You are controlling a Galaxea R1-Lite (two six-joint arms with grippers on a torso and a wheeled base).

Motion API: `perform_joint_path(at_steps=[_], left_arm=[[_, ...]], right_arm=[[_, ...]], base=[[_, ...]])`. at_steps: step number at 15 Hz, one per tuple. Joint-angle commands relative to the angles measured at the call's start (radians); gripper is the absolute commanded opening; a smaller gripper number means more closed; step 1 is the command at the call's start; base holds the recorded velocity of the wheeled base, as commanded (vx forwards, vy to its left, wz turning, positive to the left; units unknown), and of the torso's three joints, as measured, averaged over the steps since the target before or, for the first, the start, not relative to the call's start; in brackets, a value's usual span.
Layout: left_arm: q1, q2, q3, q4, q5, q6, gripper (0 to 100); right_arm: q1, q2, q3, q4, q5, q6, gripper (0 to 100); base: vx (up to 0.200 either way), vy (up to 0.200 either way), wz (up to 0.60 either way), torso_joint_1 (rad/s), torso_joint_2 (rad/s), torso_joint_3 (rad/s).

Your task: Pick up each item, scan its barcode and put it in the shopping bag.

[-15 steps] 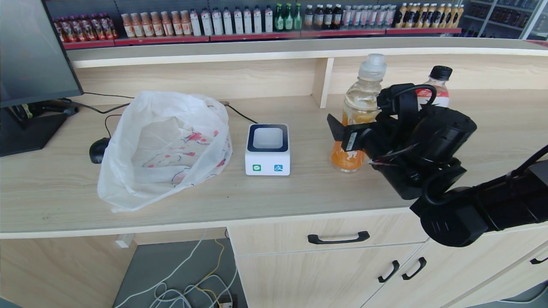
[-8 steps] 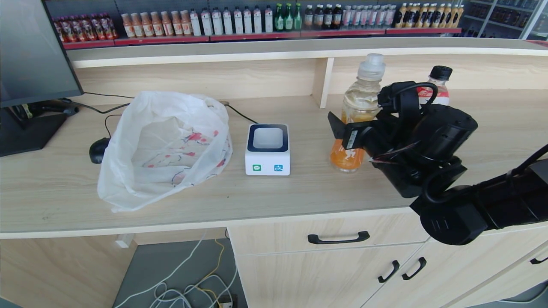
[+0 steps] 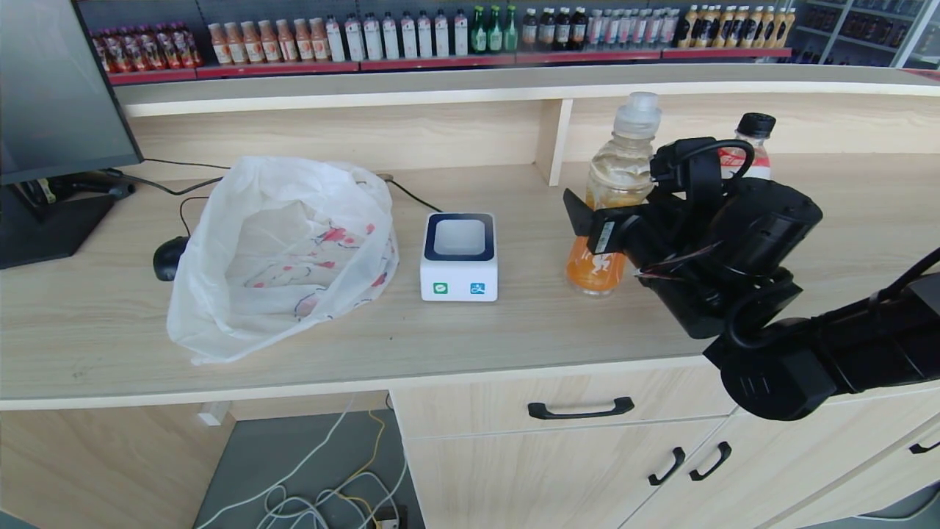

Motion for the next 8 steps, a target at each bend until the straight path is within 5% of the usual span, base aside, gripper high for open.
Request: perform_joint_path(at_steps=[1, 3, 4, 8], left_arm=[[0.0, 0.0, 0.0, -0.001, 0.0, 0.0, 100], [0.0, 0.0, 0.0, -0.001, 0.0, 0.0, 100], [0.0, 0.0, 0.0, 0.001, 0.0, 0.0, 100], [0.0, 0.0, 0.0, -0.001, 0.0, 0.0, 100]], right_arm=[[0.001, -0.003, 0.0, 0.0, 0.0, 0.0, 100], [0.001, -0.004, 0.002, 0.0, 0.0, 0.0, 100], [0.002, -0.004, 0.002, 0.0, 0.0, 0.0, 0], [0.004, -0.024, 0.008, -0.007, 0.0, 0.0, 0]], base=[[0.0, 0.0, 0.0, 0.0, 0.0, 0.0], [0.0, 0.0, 0.0, 0.0, 0.0, 0.0], [0.0, 0.0, 0.0, 0.0, 0.0, 0.0], [0.0, 0.0, 0.0, 0.0, 0.0, 0.0]])
